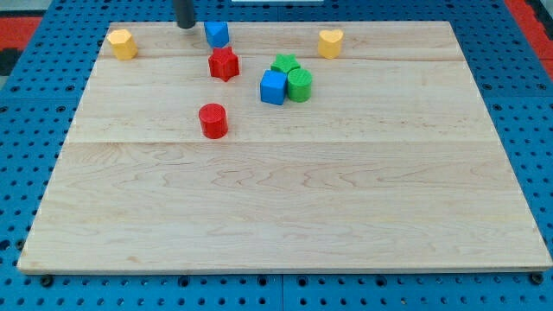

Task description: Place the triangle to the right side of the red star

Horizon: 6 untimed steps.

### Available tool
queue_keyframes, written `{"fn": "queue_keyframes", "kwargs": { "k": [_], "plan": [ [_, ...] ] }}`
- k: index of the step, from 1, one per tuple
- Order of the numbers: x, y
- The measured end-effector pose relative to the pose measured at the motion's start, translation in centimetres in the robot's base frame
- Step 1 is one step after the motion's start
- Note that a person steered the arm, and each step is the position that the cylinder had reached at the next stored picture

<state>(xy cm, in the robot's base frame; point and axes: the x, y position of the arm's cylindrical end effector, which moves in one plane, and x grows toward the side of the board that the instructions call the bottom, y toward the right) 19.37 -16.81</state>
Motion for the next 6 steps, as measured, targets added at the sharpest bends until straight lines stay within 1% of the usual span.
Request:
{"fn": "queue_keyframes", "kwargs": {
  "k": [1,2,3,4,5,6],
  "plan": [
    [1.7,0.5],
    [1.7,6.9],
    [-0.1,9.9],
    [1.4,12.5],
    [4.5,13.5],
    [6.5,13.7]
  ]
}}
